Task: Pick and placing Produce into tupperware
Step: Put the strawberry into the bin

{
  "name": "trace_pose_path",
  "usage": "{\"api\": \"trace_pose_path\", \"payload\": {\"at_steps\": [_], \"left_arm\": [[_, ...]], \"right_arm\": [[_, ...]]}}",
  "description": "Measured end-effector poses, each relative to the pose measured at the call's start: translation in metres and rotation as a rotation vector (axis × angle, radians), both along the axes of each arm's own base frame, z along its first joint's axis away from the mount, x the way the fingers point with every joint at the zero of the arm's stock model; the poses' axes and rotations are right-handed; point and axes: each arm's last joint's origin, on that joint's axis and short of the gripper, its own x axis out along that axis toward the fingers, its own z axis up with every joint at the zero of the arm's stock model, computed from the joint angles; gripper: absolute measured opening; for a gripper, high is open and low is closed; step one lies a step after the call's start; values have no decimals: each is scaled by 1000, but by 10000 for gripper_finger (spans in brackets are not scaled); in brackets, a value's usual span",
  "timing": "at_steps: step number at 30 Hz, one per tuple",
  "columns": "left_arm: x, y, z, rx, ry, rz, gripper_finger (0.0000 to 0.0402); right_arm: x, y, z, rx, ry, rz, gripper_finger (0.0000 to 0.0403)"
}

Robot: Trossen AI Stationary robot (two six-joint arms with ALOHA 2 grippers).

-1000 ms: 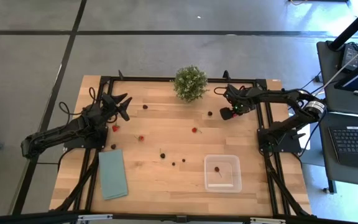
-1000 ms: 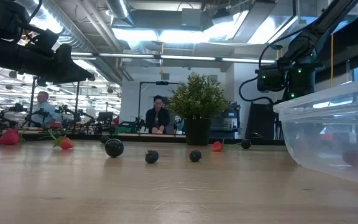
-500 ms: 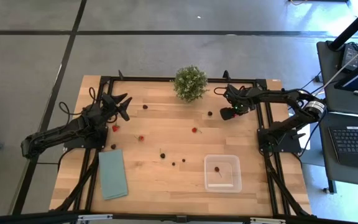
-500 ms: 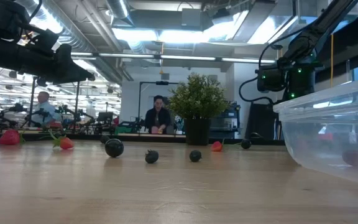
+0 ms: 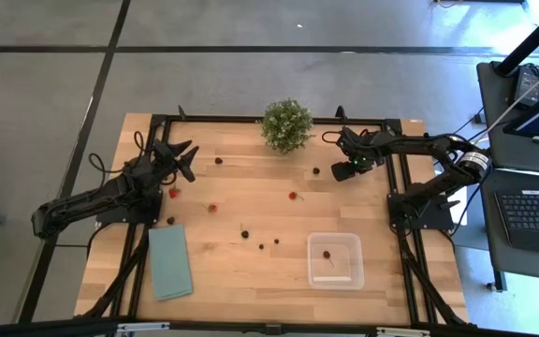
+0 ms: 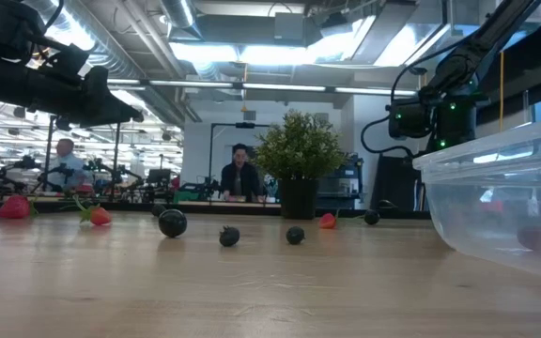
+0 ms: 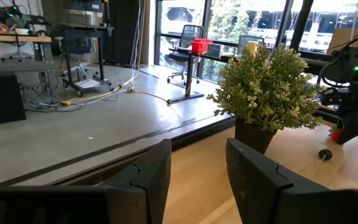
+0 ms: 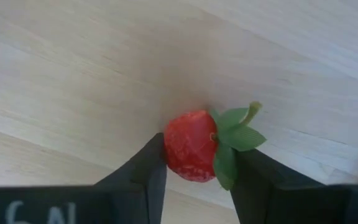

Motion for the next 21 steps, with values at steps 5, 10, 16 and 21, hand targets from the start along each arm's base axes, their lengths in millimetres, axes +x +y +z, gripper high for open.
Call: {"api": "trace_pose_path", "payload": {"at_steps": [5,10,16,21], "left_arm": [[0,0,0,0,0,0,145],[0,0,0,0,0,0,145],[0,0,0,0,0,0,145],[0,0,0,0,0,0,145]], "right_arm": [[0,0,0,1,1,0,144],[1,-1,2,2,2,1,142],[7,-5,22,7,-9,32,143],[9,-5,57,-8,-69,77,143]]}}
